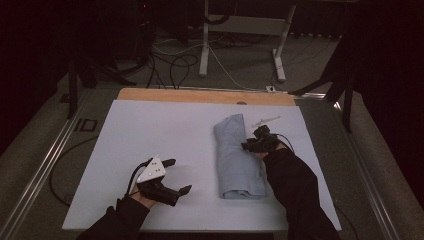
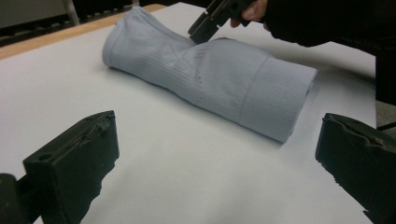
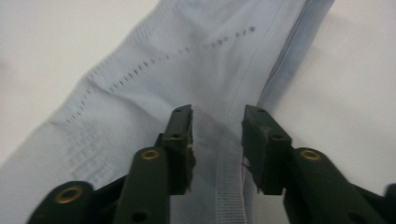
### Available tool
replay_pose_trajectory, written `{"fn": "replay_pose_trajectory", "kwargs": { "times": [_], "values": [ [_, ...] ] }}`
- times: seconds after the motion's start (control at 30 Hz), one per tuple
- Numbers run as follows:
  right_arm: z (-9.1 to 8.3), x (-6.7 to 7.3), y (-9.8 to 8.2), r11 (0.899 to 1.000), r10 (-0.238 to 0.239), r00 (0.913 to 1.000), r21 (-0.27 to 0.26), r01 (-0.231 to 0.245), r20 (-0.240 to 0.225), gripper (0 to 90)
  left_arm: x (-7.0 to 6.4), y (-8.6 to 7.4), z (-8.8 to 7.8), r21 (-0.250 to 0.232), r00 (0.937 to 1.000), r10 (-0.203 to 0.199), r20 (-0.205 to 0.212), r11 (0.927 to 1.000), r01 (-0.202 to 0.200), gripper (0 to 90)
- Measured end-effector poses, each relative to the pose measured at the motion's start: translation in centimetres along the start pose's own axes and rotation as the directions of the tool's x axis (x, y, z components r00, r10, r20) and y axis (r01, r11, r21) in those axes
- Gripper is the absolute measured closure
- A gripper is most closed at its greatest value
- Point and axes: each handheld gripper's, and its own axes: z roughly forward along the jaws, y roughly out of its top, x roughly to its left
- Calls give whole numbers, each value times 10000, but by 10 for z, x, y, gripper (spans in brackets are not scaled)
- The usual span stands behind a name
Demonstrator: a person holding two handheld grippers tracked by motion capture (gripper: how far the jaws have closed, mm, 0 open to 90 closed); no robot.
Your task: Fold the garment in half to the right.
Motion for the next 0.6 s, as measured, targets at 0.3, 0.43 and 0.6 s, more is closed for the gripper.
{"fn": "replay_pose_trajectory", "kwargs": {
  "times": [0.3,0.43,0.6],
  "values": [
    [-16,29,7,9972,-492,9974,-592,460,-530,597,3,-6,-11,-244,10000,-12,-84,9997,10,1],
    [-27,50,4,9931,-991,9913,-722,929,-868,823,7,-9,-17,-300,9998,-44,-186,9995,39,1],
    [-39,76,-6,9851,-1576,9748,-943,1440,-1580,898,12,-17,-26,-214,9992,-173,-373,9996,165,1]
  ]
}}
